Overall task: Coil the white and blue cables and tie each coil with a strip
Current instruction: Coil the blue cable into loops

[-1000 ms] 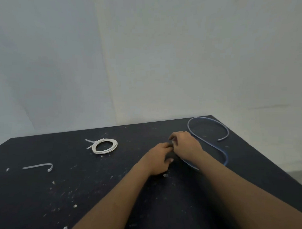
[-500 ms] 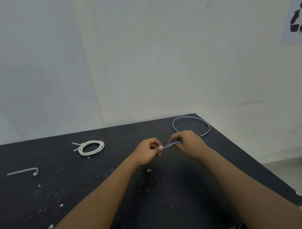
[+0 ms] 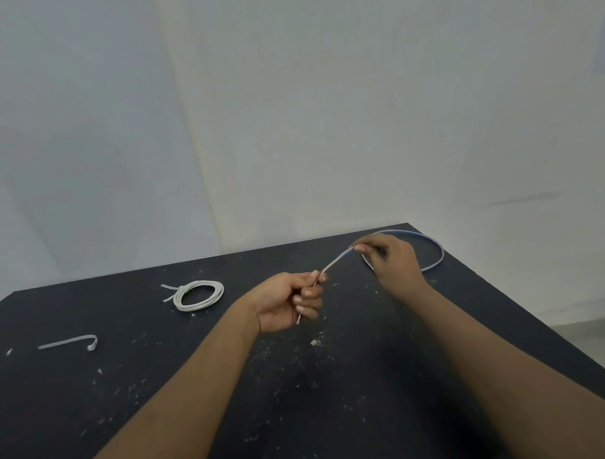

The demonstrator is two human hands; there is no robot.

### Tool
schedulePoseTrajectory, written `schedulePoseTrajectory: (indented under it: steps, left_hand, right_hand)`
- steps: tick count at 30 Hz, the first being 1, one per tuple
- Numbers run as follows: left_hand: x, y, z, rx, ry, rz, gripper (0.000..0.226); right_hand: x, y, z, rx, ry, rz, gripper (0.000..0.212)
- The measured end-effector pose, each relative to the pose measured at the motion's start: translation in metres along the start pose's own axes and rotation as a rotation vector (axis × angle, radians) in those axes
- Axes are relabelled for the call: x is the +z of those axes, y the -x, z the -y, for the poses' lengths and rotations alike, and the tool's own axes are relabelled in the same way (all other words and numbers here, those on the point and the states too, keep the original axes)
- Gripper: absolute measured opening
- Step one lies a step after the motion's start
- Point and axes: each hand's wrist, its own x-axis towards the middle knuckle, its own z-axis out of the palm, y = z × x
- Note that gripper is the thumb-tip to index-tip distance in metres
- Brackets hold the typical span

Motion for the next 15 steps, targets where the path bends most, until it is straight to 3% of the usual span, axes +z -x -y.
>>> schedulePoseTrajectory:
  steps: [4,9,15]
  left_hand:
    - [0.013,-0.004,-0.011,0.194,0.242,-0.042,0.017]
    - [0.02,-0.01,-0.048,0.615,0.406,-0.3,0.026]
    - [0.015,-0.017,-0.061,0.849,0.478,-0.49,0.027]
  right_hand:
    - [0.013,0.001,-0.002,0.021,-0.004,-0.054,0.016]
    - [0.025,0.006,-0.01,0.175,-0.104,-0.012,0.023]
    - [0.036,-0.003,-0.002,0.102,0.142,0.135,0.022]
